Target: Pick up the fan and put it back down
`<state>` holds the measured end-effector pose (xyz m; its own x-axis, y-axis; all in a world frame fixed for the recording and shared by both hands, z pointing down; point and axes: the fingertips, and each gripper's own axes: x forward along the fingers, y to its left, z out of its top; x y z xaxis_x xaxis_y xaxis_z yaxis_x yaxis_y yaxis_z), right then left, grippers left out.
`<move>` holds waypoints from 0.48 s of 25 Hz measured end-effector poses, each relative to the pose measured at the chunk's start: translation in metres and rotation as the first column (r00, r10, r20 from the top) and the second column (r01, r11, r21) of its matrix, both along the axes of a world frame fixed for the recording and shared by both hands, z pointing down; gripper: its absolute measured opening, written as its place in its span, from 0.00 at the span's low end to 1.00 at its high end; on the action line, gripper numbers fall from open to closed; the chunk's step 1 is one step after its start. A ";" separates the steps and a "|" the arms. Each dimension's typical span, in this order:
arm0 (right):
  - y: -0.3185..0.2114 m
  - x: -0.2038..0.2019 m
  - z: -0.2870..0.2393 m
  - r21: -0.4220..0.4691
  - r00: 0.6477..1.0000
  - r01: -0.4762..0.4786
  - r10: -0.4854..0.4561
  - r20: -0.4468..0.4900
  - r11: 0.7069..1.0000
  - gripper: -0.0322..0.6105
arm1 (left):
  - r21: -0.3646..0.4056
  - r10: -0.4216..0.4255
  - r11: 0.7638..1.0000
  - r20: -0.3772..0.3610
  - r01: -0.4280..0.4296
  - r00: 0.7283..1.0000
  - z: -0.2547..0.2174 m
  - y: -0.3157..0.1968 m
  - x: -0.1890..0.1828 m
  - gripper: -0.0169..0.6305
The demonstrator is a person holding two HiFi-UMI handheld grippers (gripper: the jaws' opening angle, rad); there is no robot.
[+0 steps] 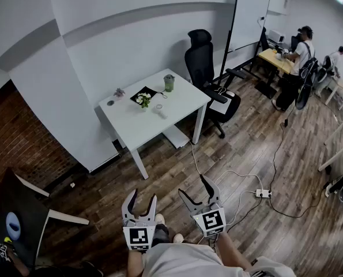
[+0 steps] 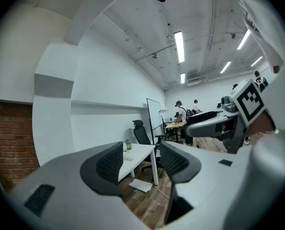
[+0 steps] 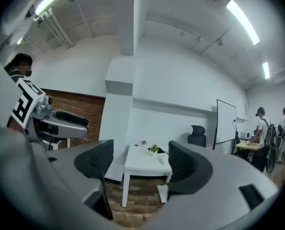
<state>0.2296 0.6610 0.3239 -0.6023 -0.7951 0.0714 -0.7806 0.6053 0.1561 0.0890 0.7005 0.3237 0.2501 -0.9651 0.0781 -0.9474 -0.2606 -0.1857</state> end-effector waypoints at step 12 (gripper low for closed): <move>-0.074 -0.043 0.012 -0.012 1.000 0.006 -0.006 -0.019 1.000 0.61 | -0.012 0.010 1.000 -0.021 -0.010 1.000 0.012 -0.080 -0.042 0.38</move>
